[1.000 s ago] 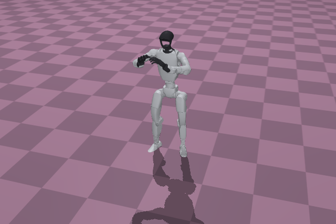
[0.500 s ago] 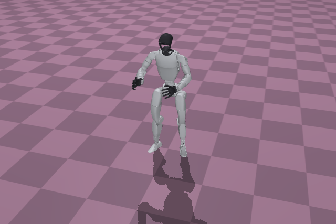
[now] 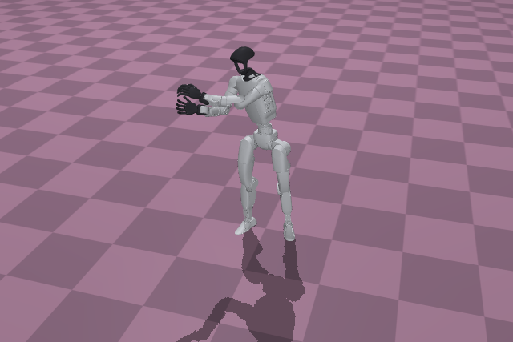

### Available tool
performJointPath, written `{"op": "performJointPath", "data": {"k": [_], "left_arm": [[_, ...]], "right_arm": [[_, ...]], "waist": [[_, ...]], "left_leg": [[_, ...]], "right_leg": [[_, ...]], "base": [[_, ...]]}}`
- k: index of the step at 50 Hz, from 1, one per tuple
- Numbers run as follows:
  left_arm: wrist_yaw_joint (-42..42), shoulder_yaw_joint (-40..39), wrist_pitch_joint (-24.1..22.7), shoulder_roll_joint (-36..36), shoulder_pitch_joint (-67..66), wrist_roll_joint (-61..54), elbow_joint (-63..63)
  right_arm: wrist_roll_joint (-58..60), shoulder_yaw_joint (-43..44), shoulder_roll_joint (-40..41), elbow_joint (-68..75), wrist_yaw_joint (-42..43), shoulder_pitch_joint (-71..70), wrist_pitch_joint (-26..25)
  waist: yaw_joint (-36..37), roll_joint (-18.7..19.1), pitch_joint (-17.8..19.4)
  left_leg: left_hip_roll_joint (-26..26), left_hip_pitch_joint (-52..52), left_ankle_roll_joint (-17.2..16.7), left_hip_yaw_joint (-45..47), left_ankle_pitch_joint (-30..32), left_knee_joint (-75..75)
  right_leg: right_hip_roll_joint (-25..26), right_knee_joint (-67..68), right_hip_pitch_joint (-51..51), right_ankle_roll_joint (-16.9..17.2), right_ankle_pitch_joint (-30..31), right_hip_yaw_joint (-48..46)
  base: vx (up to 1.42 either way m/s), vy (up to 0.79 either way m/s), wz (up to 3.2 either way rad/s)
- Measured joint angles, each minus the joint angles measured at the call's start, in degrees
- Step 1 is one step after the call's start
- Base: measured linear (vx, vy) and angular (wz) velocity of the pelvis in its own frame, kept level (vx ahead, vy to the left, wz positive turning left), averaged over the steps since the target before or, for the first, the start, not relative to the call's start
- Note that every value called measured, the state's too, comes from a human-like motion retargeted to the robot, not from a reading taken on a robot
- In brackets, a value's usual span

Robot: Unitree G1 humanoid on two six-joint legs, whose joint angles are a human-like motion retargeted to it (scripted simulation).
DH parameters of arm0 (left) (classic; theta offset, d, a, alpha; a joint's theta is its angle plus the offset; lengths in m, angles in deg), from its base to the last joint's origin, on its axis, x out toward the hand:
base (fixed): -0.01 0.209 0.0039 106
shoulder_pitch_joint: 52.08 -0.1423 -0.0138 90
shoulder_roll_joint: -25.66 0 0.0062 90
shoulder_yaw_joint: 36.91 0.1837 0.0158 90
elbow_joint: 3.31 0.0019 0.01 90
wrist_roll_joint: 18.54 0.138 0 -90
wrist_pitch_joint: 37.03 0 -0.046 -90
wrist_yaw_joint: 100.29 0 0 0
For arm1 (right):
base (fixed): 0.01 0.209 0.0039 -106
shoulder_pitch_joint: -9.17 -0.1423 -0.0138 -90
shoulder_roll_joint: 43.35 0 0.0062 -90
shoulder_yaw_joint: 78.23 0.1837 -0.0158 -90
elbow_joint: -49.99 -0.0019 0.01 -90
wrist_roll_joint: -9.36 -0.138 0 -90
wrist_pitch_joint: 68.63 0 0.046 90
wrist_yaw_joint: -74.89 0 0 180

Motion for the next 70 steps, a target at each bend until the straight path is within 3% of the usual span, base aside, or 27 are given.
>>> {"op": "performJointPath", "data": {"k": [2, 4, 10, 11, 12, 13, 14, 22, 25, 28, 30, 36, 42, 46, 53, 57, 63, 65, 70], "left_arm": [[-4.65, 2.16, 1.45, -1.74, 2.32, 4.14, 3.29], [-0.38, 4.99, 0.35, -3.95, 4.66, 4.79, 7.17], [0.56, 13.46, 0.26, -11.39, 5.33, 7.32, 17.97], [-1.30, 13.82, 0.50, -12.33, 4.26, 10.11, 19.29], [-1.54, 14.18, 0.28, -13.11, 3.43, 10.83, 20.24], [1.46, 14.57, -0.85, -13.54, 3.07, 7.41, 20.44], [2.97, 14.32, -1.51, -13.55, 1.91, 6.32, 20.09], [3.45, 0.16, -7.68, -2.80, -17.11, 8.74, -0.22], [-1.17, -6.13, -9.67, 2.84, -26.88, 9.37, -8.57], [-1.93, -12.05, -11.61, 6.78, -36.20, 2.76, -13.24], [-0.19, -16.08, -13.28, 8.44, -42.00, -7.61, -15.16], [-2.01, -27.88, -15.88, 12.18, -55.56, -33.76, -12.67], [-1.85, -37.91, -18.46, 16.54, -58.83, -56.31, -5.87], [1.61, -41.22, -18.41, 20.61, -56.24, -62.32, -0.59], [16.73, -39.71, -16.25, 27.71, -45.62, -49.66, 6.58], [18.90, -35.35, -12.79, 29.71, -37.53, -36.21, 5.59], [12.20, -23.78, -6.07, 27.12, -24.67, -21.91, 3.51], [4.48, -18.25, -2.91, 25.20, -21.02, -12.43, 4.57], [-3.40, -4.32, -1.05, 20.84, -15.90, 5.42, 5.62]], "right_arm": [[1.82, -0.36, -0.75, 2.01, -10.28, -1.95, -4.74], [1.07, 2.23, -0.58, 5.26, 0.58, -3.73, -0.28], [-4.14, 2.61, -0.93, 13.80, 3.61, -3.63, 1.54], [4.49, 0.53, -3.53, 17.35, 0.54, -3.33, -3.67], [5.00, 0.34, -4.18, 18.29, -0.64, -2.60, -3.88], [-10.73, 3.92, -0.92, 14.01, 1.96, -0.99, 5.94], [-15.77, 5.51, 0.00, 12.29, 2.60, 0.34, 9.38], [-5.23, 13.45, -3.41, 6.70, 0.76, 8.83, 5.34], [8.72, 14.39, -8.01, 9.18, -3.62, 11.10, -2.28], [7.41, 16.16, -9.16, 8.01, -2.87, 12.92, -1.38], [-6.15, 18.21, -6.98, 4.11, 1.55, 13.87, 5.81], [-20.62, 21.34, -7.15, 2.05, 1.10, 18.46, 11.05], [-41.06, 24.64, -4.56, 1.17, -2.68, 21.37, 16.34], [-48.02, 24.49, -3.41, 1.87, -4.29, 21.76, 16.70], [-48.31, 22.05, -0.67, 1.71, -2.98, 20.06, 18.65], [-45.02, 20.48, 0.05, 1.90, -4.07, 19.29, 17.64], [-40.09, 18.86, -1.23, 3.60, -6.85, 19.45, 12.88], [-16.33, 15.53, -7.32, 9.03, -12.42, 20.24, 1.42], [-2.29, 13.47, -9.52, 7.84, -10.74, 20.53, -2.36]], "waist": [[-1.82, 0.54, 0.27], [-3.71, 1.32, 1.02], [-8.56, 2.62, 3.68], [-8.92, 2.56, 3.84], [-9.31, 2.57, 4.17], [-9.75, 2.73, 4.83], [-9.82, 2.64, 5.08], [-5.00, 0.47, 2.62], [-1.32, -1.23, 0.53], [2.93, -3.01, -1.03], [5.83, -4.12, -1.51], [14.12, -8.10, -2.40], [19.54, -10.99, -2.01], [21.05, -11.93, -1.72], [20.33, -11.69, -1.93], [18.81, -10.68, -2.35], [16.01, -7.97, -2.67], [15.08, -7.35, -2.85], [11.24, -5.14, -2.95]], "left_leg": [[0.31, 0.13, 0.08, 0.88, -0.01, 0.08], [0.42, 0.12, -0.26, 1.39, 0.24, -0.14], [-0.39, 0.14, -0.71, 1.51, 0.65, -0.70], [-0.52, 0.18, -0.74, 1.37, 0.68, -0.76], [-0.72, 0.22, -0.77, 1.17, 0.71, -0.82], [-1.03, 0.25, -0.76, 0.85, 0.76, -0.88], [-1.23, 0.32, -0.73, 0.62, 0.73, -0.87], [-1.46, 1.11, 0.27, -2.23, -0.34, -0.01], [-0.95, 1.23, 0.77, -3.65, -0.88, 0.59], [-0.42, 1.21, 1.10, -5.25, -1.25, 1.09], [-0.05, 1.15, 1.14, -6.37, -1.30, 1.28], [0.64, 0.87, 1.56, -9.45, -1.38, 1.48], [0.83, 0.50, 1.67, -11.75, -1.20, 1.43], [0.75, 0.33, 1.78, -12.60, -1.09, 1.45], [0.28, 0.38, 2.02, -12.95, -0.99, 1.37], [-0.09, 0.45, 1.89, -12.76, -1.10, 1.40], [-0.82, 0.47, 1.46, -12.17, -1.24, 1.35], [-1.23, 0.60, 1.50, -11.79, -1.37, 1.25], [-1.95, 0.55, 1.08, -10.56, -1.36, 0.96]], "right_leg": [[0.58, -0.29, -0.20, 0.00, 0.29, 0.66], [0.92, -0.60, -0.40, 0.00, 0.52, 0.94], [0.25, -0.76, -0.58, 0.00, 0.57, 1.13], [0.09, -0.63, -0.56, 0.00, 0.48, 1.05], [-0.15, -0.56, -0.49, 0.00, 0.40, 0.94], [-0.55, -0.58, -0.30, 0.00, 0.30, 0.77], [-0.83, -0.54, -0.12, 0.00, 0.19, 0.64], [-2.17, 1.27, 1.64, 0.00, -1.51, -1.48], [-2.21, 2.47, 2.21, -0.01, -2.40, -2.70], [-2.22, 3.35, 2.90, -0.01, -3.15, -4.19], [-2.13, 3.62, 3.45, -0.19, -3.52, -5.30], [-1.96, 3.55, 5.11, -0.69, -4.07, -8.36], [-1.98, 2.94, 6.42, -1.36, -4.15, -10.70], [-2.13, 2.69, 6.92, -1.57, -4.09, -11.59], [-2.67, 2.89, 7.10, -1.77, -4.15, -11.93], [-3.12, 3.41, 6.86, -1.85, -4.38, -11.71], [-3.94, 4.21, 6.17, -1.75, -4.64, -11.16], [-4.33, 4.54, 5.85, -1.43, -4.69, -10.70], [-4.84, 4.49, 4.95, -1.29, -4.49, -9.46]], "base": [[0.04, -0.06, -0.44], [0.03, -0.04, -0.26], [0.00, 0.00, 0.00], [0.00, 0.00, 0.00], [0.01, 0.05, 0.19], [0.02, 0.06, 0.22], [0.02, 0.06, 0.22], [0.04, 0.02, 0.32], [0.05, -0.02, 0.43], [0.05, -0.03, 0.48], [0.05, -0.03, 0.51], [0.03, -0.01, 0.47], [0.01, 0.02, 0.36], [0.00, 0.03, 0.17], [0.00, 0.00, 0.00], [-0.01, 0.05, -0.03], [-0.01, 0.06, -0.09], [-0.01, 0.06, -0.18], [0.00, 0.05, -0.23]]}}
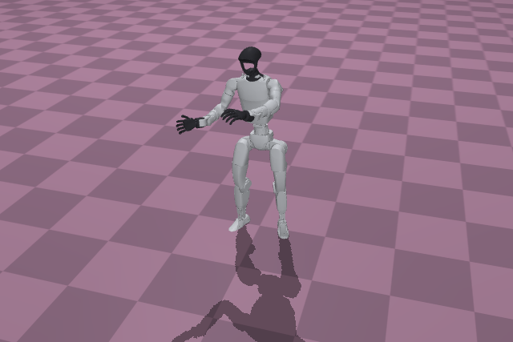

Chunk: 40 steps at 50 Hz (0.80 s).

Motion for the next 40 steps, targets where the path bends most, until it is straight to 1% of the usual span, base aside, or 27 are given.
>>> {"op": "performJointPath", "data": {"k": [2, 3, 4, 5, 6, 7, 8, 9, 10, 13, 17, 20, 22, 24, 26, 30, 33, 35, 40], "left_arm": [[-1.93, 4.04, 0.46, -1.35, 0.84, 7.92, 0.55], [-1.71, 5.63, 0.69, -1.89, 1.07, 10.44, 0.70], [-1.56, 6.51, 0.46, -2.48, 0.89, 13.91, 1.02], [-1.45, 7.04, 0.00, -3.10, 0.52, 17.86, 1.42], [0.27, 7.08, -0.05, -3.47, 0.00, 15.78, 1.12], [1.04, 7.13, -0.10, -3.69, -0.62, 15.04, 0.89], [-0.10, 7.21, -0.16, -3.64, -1.47, 16.99, 0.80], [0.50, 6.86, -0.67, -3.73, -2.28, 16.85, 0.34], [1.96, 6.31, -1.40, -3.88, -3.07, 15.67, -0.30], [1.54, 5.15, -2.32, -3.61, -5.37, 17.10, -1.69], [0.23, 3.39, -2.67, -4.27, -7.89, 18.58, -3.39], [-1.59, 2.01, -2.77, -5.24, -9.45, 19.46, -4.38], [-2.84, 0.93, -3.18, -5.80, -10.38, 19.33, -5.14], [-3.59, -0.33, -3.96, -6.25, -11.29, 17.65, -6.21], [-3.89, -1.92, -4.96, -6.63, -12.38, 13.79, -7.86], [-4.42, -6.29, -6.38, -7.36, -15.77, -0.42, -13.92], [-4.82, -9.42, -6.32, -6.84, -19.37, -10.95, -20.95], [-5.28, -10.99, -6.38, -5.39, -21.93, -15.03, -26.14], [-8.45, -13.48, -6.85, 2.45, -27.70, -17.55, -38.12]], "right_arm": [[4.92, 0.09, -0.63, -0.50, 2.23, -0.80, -1.24], [4.78, 0.66, -0.38, -1.38, 5.55, -1.61, -0.67], [11.93, 0.05, -1.77, -0.59, 7.66, -2.46, -2.56], [22.73, -1.16, -3.99, 1.04, 9.17, -3.34, -5.69], [14.24, 1.14, -1.25, -2.76, 13.84, -5.17, -1.01], [11.15, 2.48, -0.15, -4.92, 16.86, -6.72, 0.89], [18.86, 1.88, -2.31, -3.77, 16.60, -7.72, -2.80], [20.78, 1.59, -2.42, -4.76, 18.36, -9.26, -2.55], [19.83, 1.47, -1.52, -6.83, 21.13, -11.07, -0.34], [32.11, -4.01, -4.18, -7.34, 20.17, -15.34, -4.92], [47.82, -16.95, -7.42, -6.95, 13.88, -21.45, -9.91], [57.46, -27.96, -8.74, -5.73, 5.32, -26.08, -10.68], [60.44, -33.04, -8.40, -5.04, 0.07, -27.99, -9.65], [60.07, -35.23, -7.46, -4.85, -2.62, -28.13, -8.75], [56.24, -34.60, -6.24, -5.60, -2.70, -26.37, -8.25], [39.27, -28.39, -3.67, -11.01, -1.45, -19.09, -6.87], [27.89, -24.73, -3.90, -17.31, -2.65, -13.44, -6.07], [25.04, -23.51, -5.71, -21.56, -3.89, -10.45, -5.78], [29.14, -21.81, -14.36, -30.19, -7.40, -6.00, -5.94]], "waist": [[-1.49, 0.47, -0.13], [-2.15, 0.71, -0.16], [-2.64, 0.76, -0.29], [-3.05, 0.73, -0.47], [-3.52, 0.97, -0.34], [-3.86, 1.02, -0.35], [-3.93, 0.68, -0.65], [-3.92, 0.59, -0.78], [-3.86, 0.64, -0.83], [-3.13, -0.15, -1.40], [-1.46, -1.28, -2.29], [-0.06, -2.07, -2.84], [0.80, -2.51, -3.00], [1.66, -2.98, -2.98], [2.50, -3.51, -2.82], [4.18, -4.64, -2.22], [5.29, -5.34, -1.92], [5.90, -5.69, -1.98], [6.81, -6.20, -3.09]], "left_leg": [[-0.21, 0.01, -0.17, 0.66, -0.02, -0.08], [-0.29, 0.02, -0.28, 1.02, -0.02, -0.12], [-0.36, 0.07, -0.36, 1.40, -0.11, -0.11], [-0.43, 0.15, -0.42, 1.80, -0.24, -0.08], [-0.41, 0.23, -0.47, 2.16, -0.19, -0.08], [-0.40, 0.34, -0.49, 2.52, -0.21, -0.05], [-0.42, 0.49, -0.42, 2.88, -0.35, 0.03], [-0.38, 0.62, -0.44, 3.22, -0.44, 0.09], [-0.30, 0.73, -0.50, 3.55, -0.50, 0.16], [-0.07, 1.15, -0.35, 4.25, -0.85, 0.37], [0.34, 1.44, -0.15, 4.49, -1.13, 0.38], [0.65, 1.39, -0.04, 4.10, -1.16, 0.21], [0.83, 1.19, 0.02, 3.53, -1.08, 0.08], [0.95, 0.87, 0.07, 2.76, -0.93, -0.03], [1.01, 0.47, 0.10, 1.86, -0.72, -0.14], [0.91, -0.32, 0.03, -0.06, -0.12, -0.38], [0.69, -0.75, -0.14, -1.22, 0.34, -0.62], [0.54, -0.94, -0.28, -1.76, 0.57, -0.75], [0.25, -1.10, -0.41, -2.17, 0.58, -0.64]], "right_leg": [[-0.12, 0.00, -0.43, 0.00, 0.09, 0.67], [-0.14, -0.01, -0.65, -0.03, 0.15, 1.00], [-0.17, 0.08, -0.88, 0.06, 0.15, 1.40], [-0.22, 0.23, -1.11, 0.21, 0.14, 1.83], [-0.14, 0.22, -1.24, 0.02, 0.17, 2.18], [-0.08, 0.26, -1.37, -0.06, 0.19, 2.55], [-0.07, 0.38, -1.48, 0.08, 0.22, 2.94], [0.01, 0.48, -1.58, 0.12, 0.20, 3.29], [0.13, 0.56, -1.68, 0.10, 0.17, 3.62], [0.42, 0.88, -1.77, 0.41, 0.07, 4.35], [0.89, 0.93, -1.65, 0.78, 0.00, 4.56], [1.23, 0.65, -1.39, 0.97, 0.00, 4.13], [1.39, 0.34, -1.14, 1.04, 0.02, 3.55], [1.46, -0.03, -0.86, 1.05, 0.05, 2.78], [1.44, -0.39, -0.57, 0.98, 0.05, 1.88], [1.17, -0.95, 0.00, 0.64, -0.04, -0.03], [0.87, -1.15, 0.32, 0.41, -0.19, -1.21], [0.67, -1.20, 0.46, 0.38, -0.29, -1.78], [0.27, -1.17, 0.66, 0.60, -0.51, -2.28]], "base": [[0.01, 0.04, -0.30], [0.01, 0.03, -0.32], [0.01, 0.03, -0.35], [0.01, 0.02, -0.35], [0.01, 0.01, -0.35], [0.02, 0.00, -0.34], [0.02, 0.00, -0.33], [0.02, -0.01, -0.32], [0.02, -0.02, -0.29], [0.02, -0.02, -0.22], [0.00, 0.00, 0.00], [0.00, -0.01, 0.06], [0.00, -0.04, 0.27], [-0.01, -0.04, 0.36], [-0.01, -0.03, 0.42], [0.00, -0.02, 0.44], [0.02, 0.00, 0.37], [0.03, 0.02, 0.26], [0.03, 0.02, 0.05]]}}
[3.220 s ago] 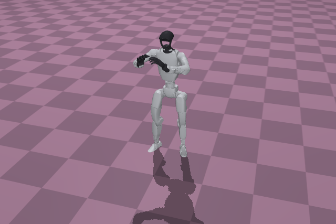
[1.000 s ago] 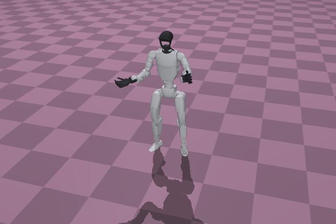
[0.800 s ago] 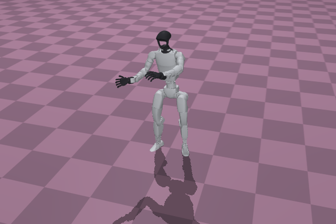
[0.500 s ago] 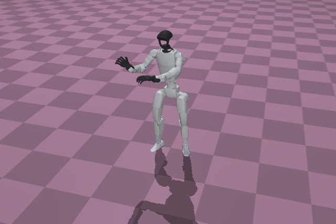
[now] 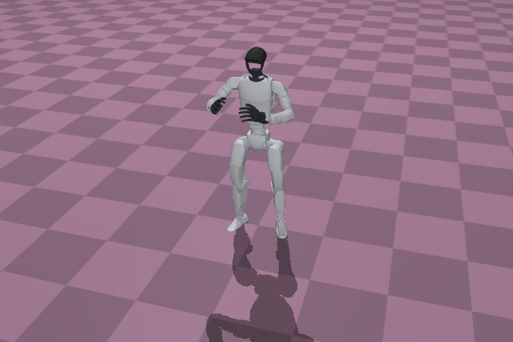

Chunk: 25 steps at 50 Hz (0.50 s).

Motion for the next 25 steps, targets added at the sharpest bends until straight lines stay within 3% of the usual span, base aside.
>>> {"op": "performJointPath", "data": {"k": [7, 13, 19, 25], "left_arm": [[-6.96, -5.69, 0.94, 18.64, -9.88, 4.69, -14.46], [-8.00, -19.69, -1.61, 31.01, -27.86, 11.54, -23.96], [-10.61, -42.30, -3.36, 33.80, -51.99, 18.86, -30.59], [-14.87, -60.70, -3.53, 32.31, -66.59, 9.77, -32.22]], "right_arm": [[5.92, 4.81, -18.68, -9.88, -8.77, 6.42, 0.06], [5.02, 18.61, -30.99, -14.79, -12.40, 21.28, 3.18], [5.50, 43.14, -34.47, -20.32, -19.48, 45.90, 4.26], [-1.36, 62.56, -33.65, -21.90, -25.79, 63.69, 2.07]], "waist": [[0.37, 0.08, -1.56], [0.68, 0.27, -2.16], [1.10, -0.06, -2.15], [1.48, -0.22, -2.02]], "left_leg": [[-0.16, 0.27, -0.05, 0.53, -0.72, 0.83], [0.08, 0.44, -0.79, 0.91, -0.91, 1.06], [0.39, 0.16, -1.30, 0.75, -0.66, 0.86], [0.96, -0.10, -1.54, 0.58, -0.30, 0.78]], "right_leg": [[-0.34, 0.09, 0.37, 0.59, -0.37, 0.35], [-0.06, -0.41, 0.74, 0.69, -0.55, 0.46], [0.36, -0.80, 0.71, 0.69, -0.66, 0.14], [0.98, -0.95, 0.59, 0.69, -0.57, -0.13]], "base": [[0.07, 0.03, -0.05], [0.04, 0.00, -0.04], [0.00, 0.00, 0.00], [0.00, -0.01, 0.00]]}}
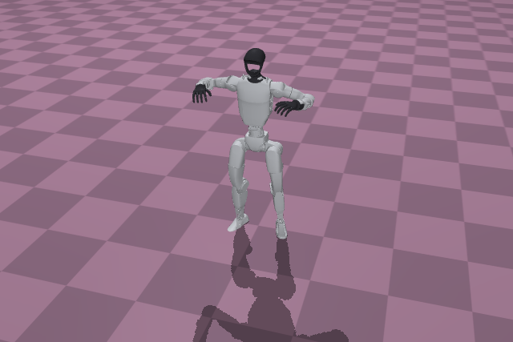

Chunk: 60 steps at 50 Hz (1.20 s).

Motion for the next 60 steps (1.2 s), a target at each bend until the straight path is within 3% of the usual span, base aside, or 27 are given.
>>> {"op": "performJointPath", "data": {"k": [7, 13, 26, 60], "left_arm": [[-1.93, -13.20, -2.81, 6.49, -8.16, -11.77, 4.64], [-2.83, -17.73, -3.90, 11.06, -14.02, -14.34, 6.04], [-3.43, -14.18, -3.92, 9.79, -11.28, -11.92, 4.18], [-1.99, -14.34, -5.17, 11.22, -10.72, -11.23, 3.55]], "right_arm": [[-6.13, 15.76, -3.09, 2.00, 0.17, 9.38, 1.50], [-7.35, 22.02, -6.43, 1.64, -0.15, 14.81, 2.19], [-5.85, 17.94, -6.63, 1.78, -0.86, 11.36, 1.96], [-4.27, 18.53, -7.62, 4.79, 0.98, 10.32, 2.99]], "waist": [[0.34, 0.62, -0.42], [0.18, 1.10, -0.72], [-0.44, 1.22, -0.49], [-1.71, 1.13, -0.25]], "left_leg": [[1.01, 0.03, -0.37, 0.32, 0.32, 0.20], [1.47, 0.28, -0.56, 0.63, 0.40, 0.38], [1.39, 0.54, -0.41, 0.74, 0.11, 0.45], [2.20, -0.08, -0.69, 1.16, 0.38, 0.14]], "right_leg": [[1.09, -0.16, -0.03, 0.00, 0.26, 0.13], [1.57, -0.24, 0.13, 0.00, 0.35, 0.36], [1.52, -0.50, 0.45, 0.00, 0.25, 0.57], [2.54, -0.74, -0.58, 0.00, 0.65, 1.01]], "base": [[0.01, -0.06, -0.04], [0.00, 0.00, 0.00], [0.00, 0.00, 0.00], [0.00, 0.00, 0.00]]}}
